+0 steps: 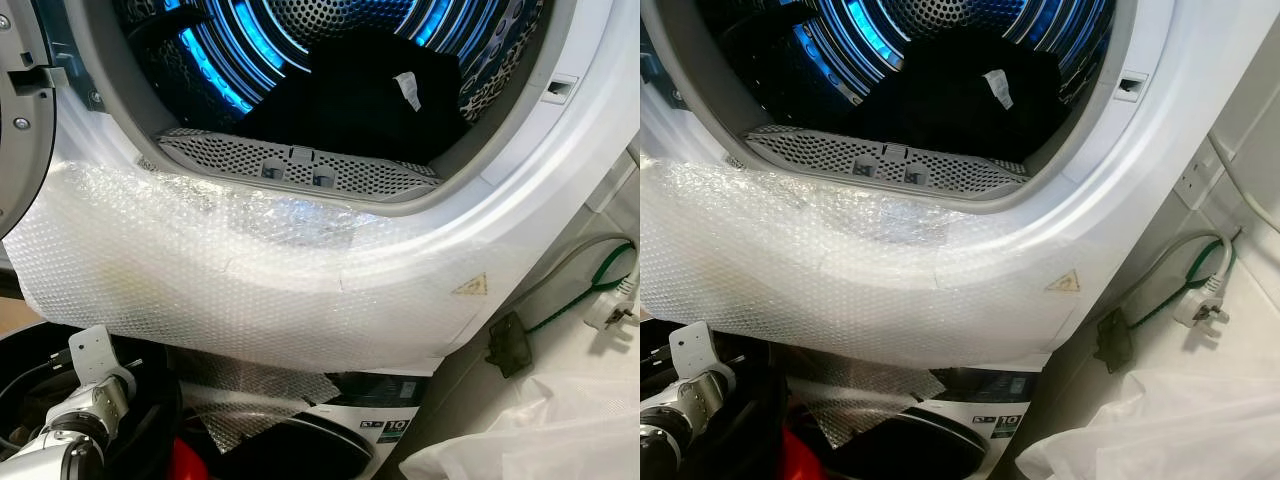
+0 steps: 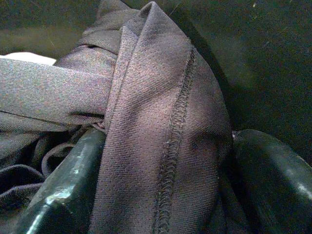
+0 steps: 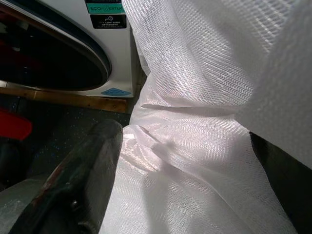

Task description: Clothes washing

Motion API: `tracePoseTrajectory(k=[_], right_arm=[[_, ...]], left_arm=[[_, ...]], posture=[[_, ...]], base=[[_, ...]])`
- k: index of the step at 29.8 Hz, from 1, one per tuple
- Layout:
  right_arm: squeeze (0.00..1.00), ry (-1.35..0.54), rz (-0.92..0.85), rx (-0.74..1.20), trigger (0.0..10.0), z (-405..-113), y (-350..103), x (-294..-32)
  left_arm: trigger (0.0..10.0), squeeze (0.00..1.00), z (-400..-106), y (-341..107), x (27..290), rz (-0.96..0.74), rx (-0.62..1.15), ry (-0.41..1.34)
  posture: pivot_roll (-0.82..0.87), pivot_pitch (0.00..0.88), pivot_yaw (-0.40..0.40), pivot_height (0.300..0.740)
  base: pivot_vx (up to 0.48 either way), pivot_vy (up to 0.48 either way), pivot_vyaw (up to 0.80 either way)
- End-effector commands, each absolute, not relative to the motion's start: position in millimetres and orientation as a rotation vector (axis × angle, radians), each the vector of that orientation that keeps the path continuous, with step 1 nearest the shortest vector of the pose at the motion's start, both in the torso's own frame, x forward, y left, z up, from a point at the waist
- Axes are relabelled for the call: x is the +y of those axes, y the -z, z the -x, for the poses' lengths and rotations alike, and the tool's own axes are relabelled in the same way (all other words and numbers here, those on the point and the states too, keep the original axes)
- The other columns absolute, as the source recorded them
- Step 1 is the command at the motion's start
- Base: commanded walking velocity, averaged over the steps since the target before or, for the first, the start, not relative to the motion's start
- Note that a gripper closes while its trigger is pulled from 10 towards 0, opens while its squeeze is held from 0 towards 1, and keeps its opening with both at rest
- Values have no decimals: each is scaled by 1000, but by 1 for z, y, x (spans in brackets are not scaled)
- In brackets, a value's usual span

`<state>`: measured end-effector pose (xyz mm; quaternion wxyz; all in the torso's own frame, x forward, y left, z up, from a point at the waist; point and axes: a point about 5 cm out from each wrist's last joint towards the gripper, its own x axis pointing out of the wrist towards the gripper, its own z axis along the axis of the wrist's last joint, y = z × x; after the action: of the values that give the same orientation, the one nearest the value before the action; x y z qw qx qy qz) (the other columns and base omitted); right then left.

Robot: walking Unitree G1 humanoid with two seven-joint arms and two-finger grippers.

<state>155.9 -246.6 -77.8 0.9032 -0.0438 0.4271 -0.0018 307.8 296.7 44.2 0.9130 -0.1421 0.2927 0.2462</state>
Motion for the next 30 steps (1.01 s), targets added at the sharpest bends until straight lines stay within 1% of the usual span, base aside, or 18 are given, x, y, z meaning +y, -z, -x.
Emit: tracePoseTrajectory(k=[1, 6, 14, 23, 30], right_arm=[[0, 58, 74, 886, 10000, -151, 76, -258], [0, 48, 64, 889, 10000, -154, 76, -256], [0, 29, 37, 898, 10000, -156, 77, -250], [0, 8, 15, 912, 10000, -153, 80, -246], [0, -41, -1, 919, 10000, -159, 81, -233]], left_arm=[[0, 0, -310, -42, 288, 293, 627, -478], [0, 0, -309, -40, 287, 289, 641, -459], [0, 0, -299, -22, 274, 271, 711, -401], [0, 0, -301, -22, 268, 254, 717, -339], [0, 0, -303, -23, 268, 258, 705, -314]], posture=[[-211, 0, -134, 740], [-195, 0, -136, 740], [-182, 0, -129, 740], [-162, 0, -133, 740], [-131, 0, -128, 740]], base=[[0, 0, 0], [0, 0, 0], [0, 0, 0], [0, 0, 0], [0, 0, 0]])
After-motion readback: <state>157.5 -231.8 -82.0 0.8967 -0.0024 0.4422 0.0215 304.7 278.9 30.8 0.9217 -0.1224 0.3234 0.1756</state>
